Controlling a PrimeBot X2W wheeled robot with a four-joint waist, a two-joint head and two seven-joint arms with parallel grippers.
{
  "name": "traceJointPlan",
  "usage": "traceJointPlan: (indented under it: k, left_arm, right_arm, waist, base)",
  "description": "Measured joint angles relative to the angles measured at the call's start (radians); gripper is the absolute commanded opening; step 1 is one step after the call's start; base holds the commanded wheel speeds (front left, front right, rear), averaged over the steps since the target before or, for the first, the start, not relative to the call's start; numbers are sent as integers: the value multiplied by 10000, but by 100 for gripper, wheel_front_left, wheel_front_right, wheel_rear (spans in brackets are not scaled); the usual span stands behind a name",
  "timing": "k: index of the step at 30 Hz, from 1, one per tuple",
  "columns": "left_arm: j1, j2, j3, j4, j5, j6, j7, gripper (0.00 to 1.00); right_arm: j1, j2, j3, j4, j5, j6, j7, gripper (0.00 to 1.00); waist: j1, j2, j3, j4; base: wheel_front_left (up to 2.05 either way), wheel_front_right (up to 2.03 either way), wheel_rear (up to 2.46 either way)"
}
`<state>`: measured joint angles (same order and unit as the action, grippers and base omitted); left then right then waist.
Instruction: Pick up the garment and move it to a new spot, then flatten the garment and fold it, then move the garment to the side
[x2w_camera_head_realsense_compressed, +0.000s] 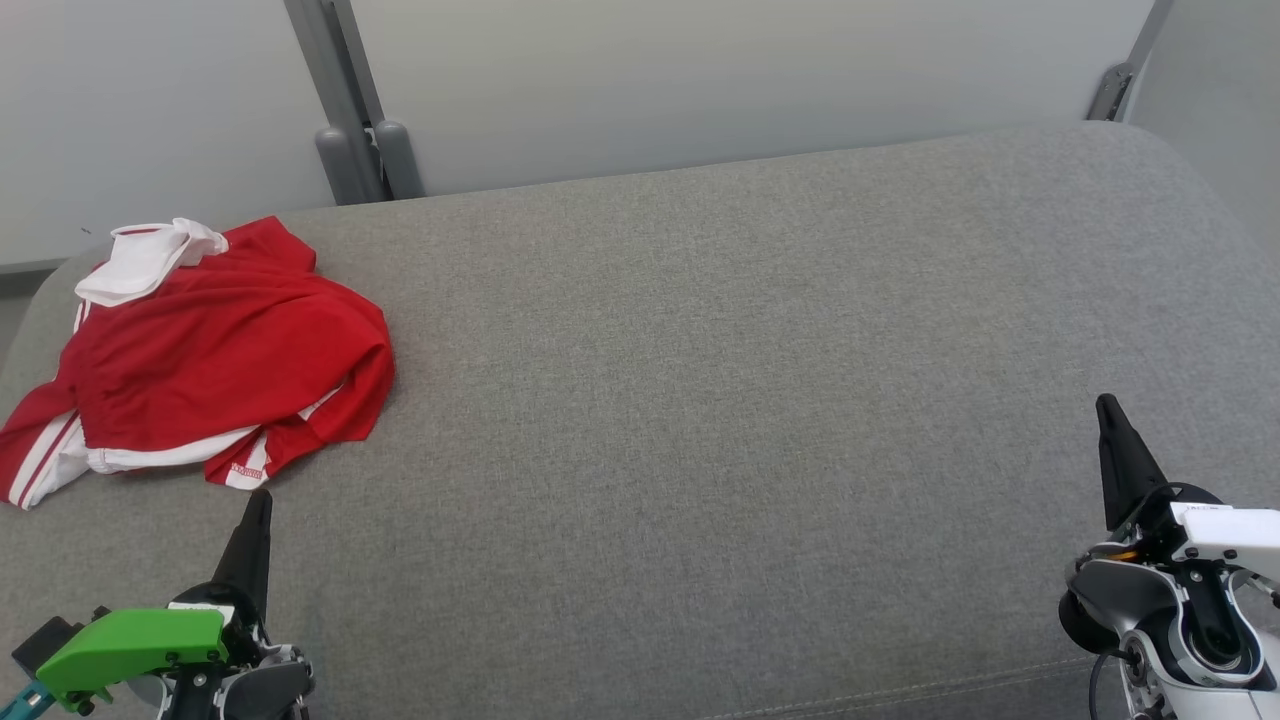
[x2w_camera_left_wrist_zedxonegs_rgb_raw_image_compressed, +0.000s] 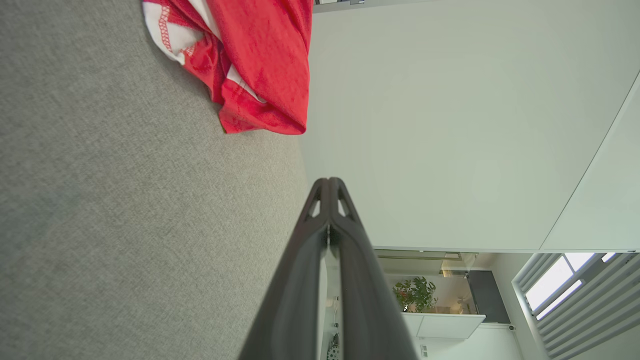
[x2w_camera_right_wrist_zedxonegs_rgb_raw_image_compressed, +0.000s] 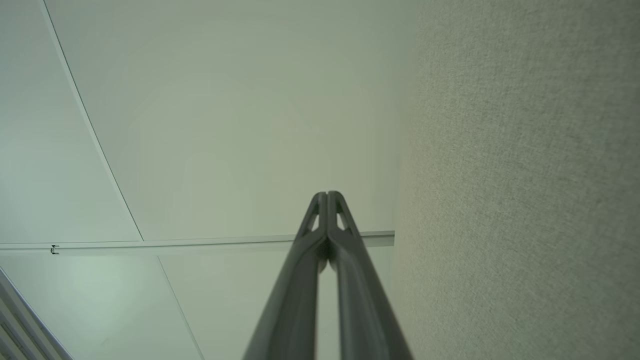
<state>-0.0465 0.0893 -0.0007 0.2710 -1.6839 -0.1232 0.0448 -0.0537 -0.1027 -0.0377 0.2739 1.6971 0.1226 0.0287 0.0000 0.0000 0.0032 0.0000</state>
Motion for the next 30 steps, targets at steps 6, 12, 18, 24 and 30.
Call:
traceJointPlan:
  k: [6, 12, 18, 24, 30]
  left_arm:
    - [0, -2, 4, 0, 65, 0, 0, 0]
    - [0, -4, 8, -2, 65, 0, 29, 0]
    - [0, -6, 12, -2, 65, 0, 31, 0]
    - [0, -8, 15, -2, 65, 0, 31, 0]
    - [0, -10, 23, -4, 65, 0, 31, 0]
  right_arm:
    - [0, 4, -10, 0, 0, 0, 2, 0]
    - [0, 6, -17, -2, -2, 0, 2, 0]
    - [0, 10, -31, -2, -12, 0, 4, 0]
    - [0, 12, -36, -4, -12, 0, 4, 0]
    - [0, 15, -44, -4, -13, 0, 77, 0]
  waist:
    - [0, 0, 0, 0]
    - [0, 0, 0, 0]
    - [0, 0, 0, 0]
    - [0, 0, 0, 0]
    - [0, 0, 0, 0]
  base:
    - [0, 0, 0]
    - [0, 0, 0]
    - [0, 0, 0]
    - [0, 0, 0]
    - [0, 0, 0]
